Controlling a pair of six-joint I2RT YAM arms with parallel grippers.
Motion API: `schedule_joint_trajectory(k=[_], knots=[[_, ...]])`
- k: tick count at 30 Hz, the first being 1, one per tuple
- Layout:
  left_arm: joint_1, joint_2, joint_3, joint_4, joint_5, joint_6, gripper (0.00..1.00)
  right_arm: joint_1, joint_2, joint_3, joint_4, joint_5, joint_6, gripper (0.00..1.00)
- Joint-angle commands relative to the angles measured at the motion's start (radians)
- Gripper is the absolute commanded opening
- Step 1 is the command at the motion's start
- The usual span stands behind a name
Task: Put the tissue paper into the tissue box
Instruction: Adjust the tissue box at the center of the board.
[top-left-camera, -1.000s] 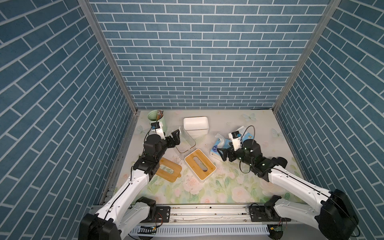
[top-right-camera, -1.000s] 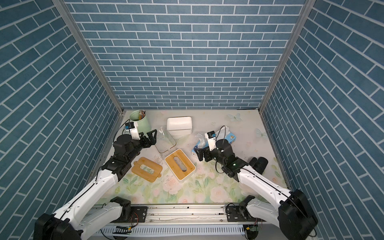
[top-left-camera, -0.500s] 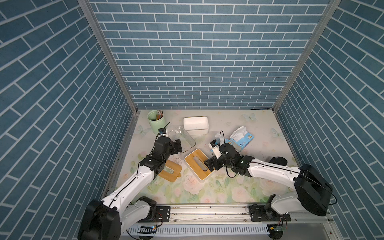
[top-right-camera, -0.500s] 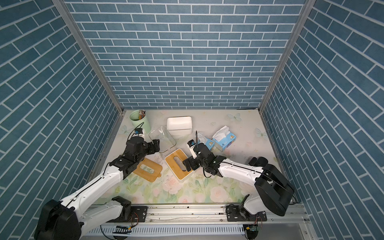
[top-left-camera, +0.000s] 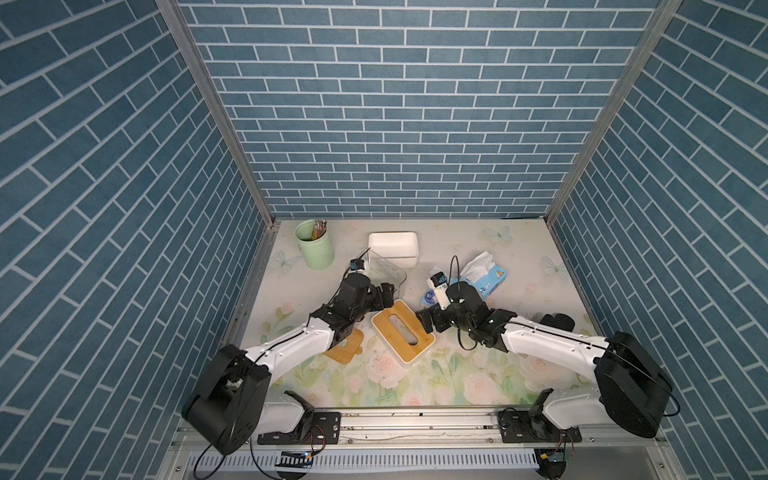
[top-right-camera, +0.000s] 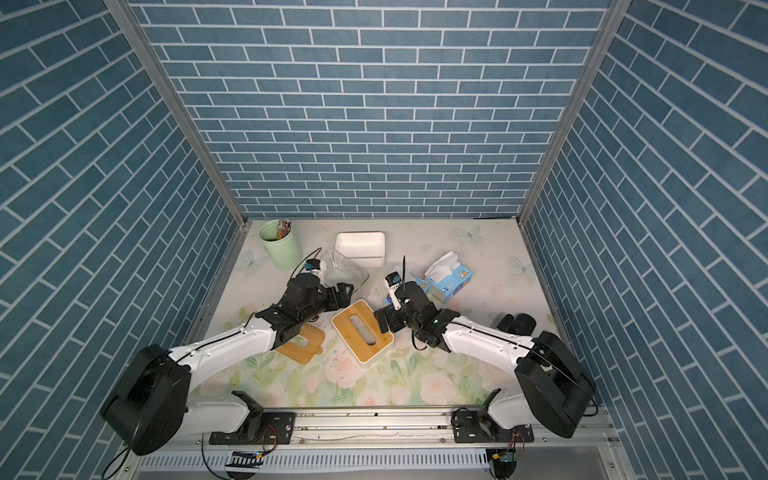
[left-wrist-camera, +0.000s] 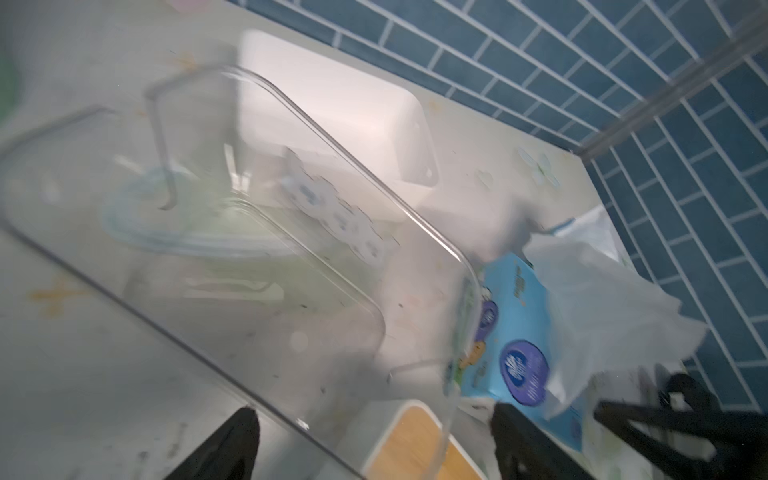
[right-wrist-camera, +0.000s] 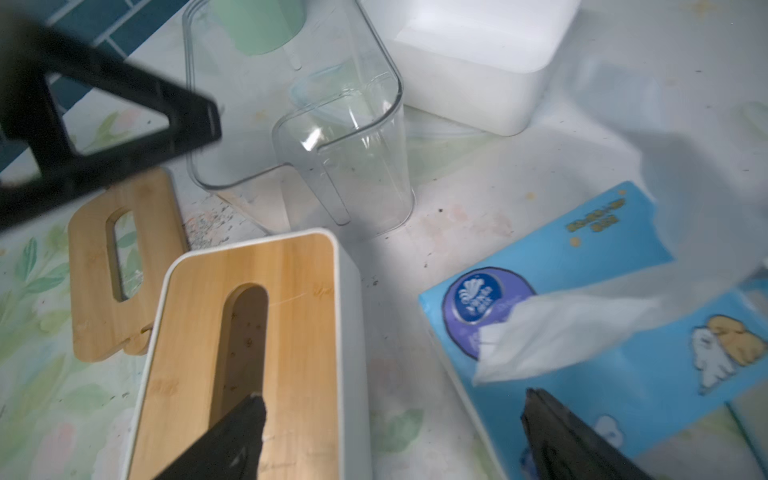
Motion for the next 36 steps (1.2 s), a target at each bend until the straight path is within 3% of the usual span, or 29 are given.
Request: schedule_joint_trajectory(k=[1,3,5,7,12,15,18,21,27,32,36], knots=[[-0.064,0.023,0.082,0.035,0.056,0.013,0.92,-0.078,-0.069,-0.043,0.037,0.018,0.059,1.00],[-0.064,-0.013,0.096,-0.021,0.001,0.057,0.92,-0.107,-0.105,-0.066,0.055,0.018,0.084,1.00],[-0.052,-0.082,0.094,-0.084,-0.139,0.130,0.94,-0.106,-0.125,-0.072,0.079,0.015,0.091,1.00],[0.006,-0.126,0.093,-0.122,-0.204,0.171,0.95,-0.103,-0.113,-0.062,0.105,-0.025,0.106,0.99],[0.242,-0.090,0.120,-0.101,-0.103,0.183,0.95,-0.026,-0.026,-0.006,0.218,-0.122,0.102,0.98],[0.333,0.005,0.168,-0.064,-0.042,0.196,0.96,-0.013,0.063,0.063,0.274,-0.193,0.149,0.98],[0.413,0.141,0.258,-0.057,0.097,0.207,0.96,-0.009,0.153,0.131,0.331,-0.207,0.204,1.00],[0.423,0.259,0.363,-0.111,0.169,0.230,0.95,-0.014,0.242,0.205,0.318,-0.153,0.252,1.00],[0.395,0.320,0.367,-0.097,0.263,0.225,0.95,-0.034,0.351,0.296,0.271,-0.160,0.285,1.00],[0.333,0.282,0.293,-0.062,0.275,0.200,0.95,-0.084,0.354,0.284,0.274,-0.308,0.257,0.99],[0.268,0.247,0.248,-0.045,0.272,0.178,0.95,-0.100,0.315,0.285,0.164,-0.302,0.148,0.99]])
